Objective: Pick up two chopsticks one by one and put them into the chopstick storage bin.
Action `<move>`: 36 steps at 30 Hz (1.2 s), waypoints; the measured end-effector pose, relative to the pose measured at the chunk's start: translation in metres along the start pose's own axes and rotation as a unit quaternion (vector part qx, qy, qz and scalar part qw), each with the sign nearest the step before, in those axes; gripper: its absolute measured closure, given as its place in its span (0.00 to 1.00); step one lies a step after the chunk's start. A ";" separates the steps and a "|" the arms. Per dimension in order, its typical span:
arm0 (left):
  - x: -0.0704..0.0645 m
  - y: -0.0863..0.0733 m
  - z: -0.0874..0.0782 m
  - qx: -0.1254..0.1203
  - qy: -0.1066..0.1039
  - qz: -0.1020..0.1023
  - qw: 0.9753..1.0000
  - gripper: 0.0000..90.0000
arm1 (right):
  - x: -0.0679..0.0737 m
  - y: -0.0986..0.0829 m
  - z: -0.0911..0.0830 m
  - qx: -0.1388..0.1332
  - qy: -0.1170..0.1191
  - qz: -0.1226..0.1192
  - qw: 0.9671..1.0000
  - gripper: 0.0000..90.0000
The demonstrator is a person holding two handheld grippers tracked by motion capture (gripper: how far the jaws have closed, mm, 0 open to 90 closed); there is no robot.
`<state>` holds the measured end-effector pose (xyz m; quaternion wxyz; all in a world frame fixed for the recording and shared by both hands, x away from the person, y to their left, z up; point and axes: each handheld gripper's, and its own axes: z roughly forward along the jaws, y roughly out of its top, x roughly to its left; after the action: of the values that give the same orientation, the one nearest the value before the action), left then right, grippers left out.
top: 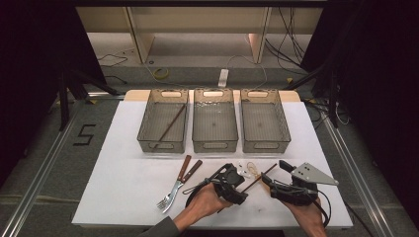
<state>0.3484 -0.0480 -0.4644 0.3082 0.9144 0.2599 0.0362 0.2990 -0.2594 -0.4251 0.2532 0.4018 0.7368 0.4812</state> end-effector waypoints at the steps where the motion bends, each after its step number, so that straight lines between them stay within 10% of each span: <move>1: 0.000 0.000 0.001 0.001 0.001 -0.002 1.000 0.62 | 0.000 0.000 0.000 0.000 0.000 -0.001 1.000 0.29; 36: -0.001 0.001 0.009 0.014 0.015 0.008 1.000 0.95 | -0.001 0.000 0.000 -0.001 -0.003 0.001 1.000 0.29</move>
<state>0.3501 -0.0538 -0.4714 0.2911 0.9202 0.2572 0.0485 0.2995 -0.2607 -0.4251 0.2555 0.4041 0.7348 0.4812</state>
